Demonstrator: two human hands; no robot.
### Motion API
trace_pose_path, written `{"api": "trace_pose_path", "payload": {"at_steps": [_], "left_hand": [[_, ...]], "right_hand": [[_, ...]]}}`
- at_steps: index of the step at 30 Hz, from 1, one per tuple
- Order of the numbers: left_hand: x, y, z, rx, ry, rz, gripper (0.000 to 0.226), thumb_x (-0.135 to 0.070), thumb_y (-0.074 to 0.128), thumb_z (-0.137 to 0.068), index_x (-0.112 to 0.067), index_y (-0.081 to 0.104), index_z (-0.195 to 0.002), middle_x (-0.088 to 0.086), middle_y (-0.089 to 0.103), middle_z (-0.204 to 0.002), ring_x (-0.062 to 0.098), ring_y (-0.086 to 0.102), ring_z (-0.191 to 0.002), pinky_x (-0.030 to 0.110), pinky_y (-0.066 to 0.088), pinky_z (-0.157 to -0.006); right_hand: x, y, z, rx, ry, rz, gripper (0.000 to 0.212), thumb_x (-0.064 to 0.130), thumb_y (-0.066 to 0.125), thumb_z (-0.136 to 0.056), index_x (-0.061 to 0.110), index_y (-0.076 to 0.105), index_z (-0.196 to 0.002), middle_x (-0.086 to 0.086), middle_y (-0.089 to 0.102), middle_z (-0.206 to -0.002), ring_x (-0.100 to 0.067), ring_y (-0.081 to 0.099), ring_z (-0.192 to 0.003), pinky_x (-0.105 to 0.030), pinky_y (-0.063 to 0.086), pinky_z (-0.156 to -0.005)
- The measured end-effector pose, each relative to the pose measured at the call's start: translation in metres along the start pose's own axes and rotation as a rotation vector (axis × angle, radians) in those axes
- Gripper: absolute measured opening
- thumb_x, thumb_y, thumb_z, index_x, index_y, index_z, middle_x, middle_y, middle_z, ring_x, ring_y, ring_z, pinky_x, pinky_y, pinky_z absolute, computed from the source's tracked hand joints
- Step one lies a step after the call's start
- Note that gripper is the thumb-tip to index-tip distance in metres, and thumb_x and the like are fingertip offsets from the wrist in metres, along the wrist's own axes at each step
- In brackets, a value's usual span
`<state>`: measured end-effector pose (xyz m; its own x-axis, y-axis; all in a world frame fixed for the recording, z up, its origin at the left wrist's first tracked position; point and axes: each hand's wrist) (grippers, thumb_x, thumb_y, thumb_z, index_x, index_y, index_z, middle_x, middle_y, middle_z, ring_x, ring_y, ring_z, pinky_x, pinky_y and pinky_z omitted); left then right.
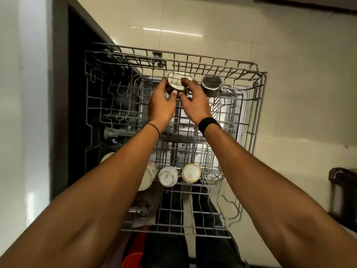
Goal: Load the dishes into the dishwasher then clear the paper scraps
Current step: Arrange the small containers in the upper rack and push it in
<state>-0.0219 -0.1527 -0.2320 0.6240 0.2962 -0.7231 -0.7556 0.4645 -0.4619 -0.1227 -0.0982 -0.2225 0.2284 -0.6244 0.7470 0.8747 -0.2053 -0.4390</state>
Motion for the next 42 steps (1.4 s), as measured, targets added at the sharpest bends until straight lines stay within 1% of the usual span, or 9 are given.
{"api": "trace_pose_path", "payload": {"at_steps": [3,7,13,17,20,28,33,37,42], "left_hand": [[-0.008,-0.005,0.012,0.012,-0.013,-0.011,0.058,-0.016,0.062,-0.099,-0.021,0.043,-0.154,0.001,0.055,-0.145,0.014,0.056,-0.129,0.040,0.050,-0.107],[-0.024,-0.013,0.046,0.019,-0.015,0.052,0.052,-0.015,0.058,-0.103,-0.022,0.043,-0.152,0.004,0.053,-0.144,0.009,0.057,-0.117,0.036,0.055,-0.099],[-0.050,-0.024,0.120,-0.019,0.019,0.110,0.048,-0.021,0.056,-0.105,-0.022,0.046,-0.151,-0.006,0.063,-0.135,0.003,0.062,-0.107,0.025,0.055,-0.088],[-0.066,-0.032,0.185,-0.085,0.060,0.198,0.043,-0.024,0.056,-0.105,-0.023,0.050,-0.147,-0.007,0.067,-0.127,0.013,0.066,-0.115,0.040,0.056,-0.099],[-0.071,-0.034,0.234,-0.121,0.083,0.258,0.039,-0.028,0.056,-0.105,-0.022,0.054,-0.143,0.000,0.069,-0.127,0.014,0.069,-0.112,0.045,0.057,-0.098],[-0.067,-0.033,0.341,-0.241,0.104,0.463,0.037,-0.021,0.049,-0.108,-0.014,0.054,-0.144,0.003,0.069,-0.124,0.015,0.073,-0.103,0.021,0.058,-0.078],[-0.060,-0.015,0.388,-0.317,0.110,0.532,0.035,-0.022,0.049,-0.108,-0.016,0.055,-0.141,0.003,0.070,-0.125,0.008,0.073,-0.096,0.027,0.059,-0.083],[-0.050,0.012,0.426,-0.382,0.092,0.588,0.037,-0.023,0.054,-0.105,-0.019,0.056,-0.141,0.001,0.071,-0.123,0.014,0.073,-0.101,0.032,0.060,-0.084],[-0.049,0.052,0.471,-0.389,0.058,0.690,0.026,-0.026,0.058,-0.103,-0.033,0.060,-0.128,0.003,0.070,-0.124,0.020,0.074,-0.101,0.038,0.062,-0.083]], "right_hand": [[0.007,-0.011,0.011,0.006,-0.011,-0.024,0.050,0.017,0.060,-0.098,0.020,0.050,-0.146,-0.006,0.048,-0.150,-0.020,0.048,-0.135,-0.037,0.042,-0.112],[0.017,-0.036,0.040,0.019,0.004,-0.074,0.045,0.020,0.058,-0.101,0.021,0.050,-0.146,-0.001,0.058,-0.142,-0.009,0.056,-0.116,-0.028,0.047,-0.095],[0.029,-0.070,0.105,0.040,-0.024,-0.119,0.041,0.029,0.053,-0.104,0.026,0.050,-0.145,0.002,0.063,-0.137,-0.014,0.062,-0.119,-0.043,0.052,-0.103],[0.034,-0.096,0.163,0.075,-0.078,-0.114,0.039,0.037,0.051,-0.104,0.033,0.051,-0.143,0.002,0.063,-0.136,-0.016,0.066,-0.113,-0.050,0.057,-0.095],[0.035,-0.115,0.203,0.099,-0.119,-0.179,0.038,0.032,0.051,-0.105,0.029,0.052,-0.142,0.000,0.064,-0.135,-0.013,0.071,-0.103,-0.047,0.059,-0.092],[0.031,-0.142,0.275,0.175,-0.209,-0.222,0.032,0.021,0.047,-0.107,0.025,0.055,-0.138,0.000,0.070,-0.122,-0.017,0.073,-0.096,-0.049,0.059,-0.090],[0.018,-0.159,0.316,0.237,-0.278,-0.202,0.033,0.021,0.048,-0.107,0.021,0.055,-0.139,-0.005,0.070,-0.123,-0.016,0.074,-0.094,-0.044,0.060,-0.090],[-0.007,-0.174,0.346,0.303,-0.293,-0.234,0.030,0.020,0.048,-0.107,0.018,0.056,-0.137,-0.008,0.071,-0.118,-0.025,0.074,-0.097,-0.040,0.060,-0.089],[-0.030,-0.203,0.373,0.381,-0.267,-0.255,0.032,0.018,0.046,-0.108,0.016,0.055,-0.139,-0.013,0.071,-0.116,-0.022,0.073,-0.090,-0.023,0.057,-0.073]]}}
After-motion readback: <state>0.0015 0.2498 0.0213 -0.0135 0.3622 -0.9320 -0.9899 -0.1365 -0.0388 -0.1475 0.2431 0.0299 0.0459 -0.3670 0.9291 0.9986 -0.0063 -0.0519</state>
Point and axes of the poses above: each hand's wrist, its own z-axis away from the middle knuckle, its own y-axis out of the palm, x = y × z
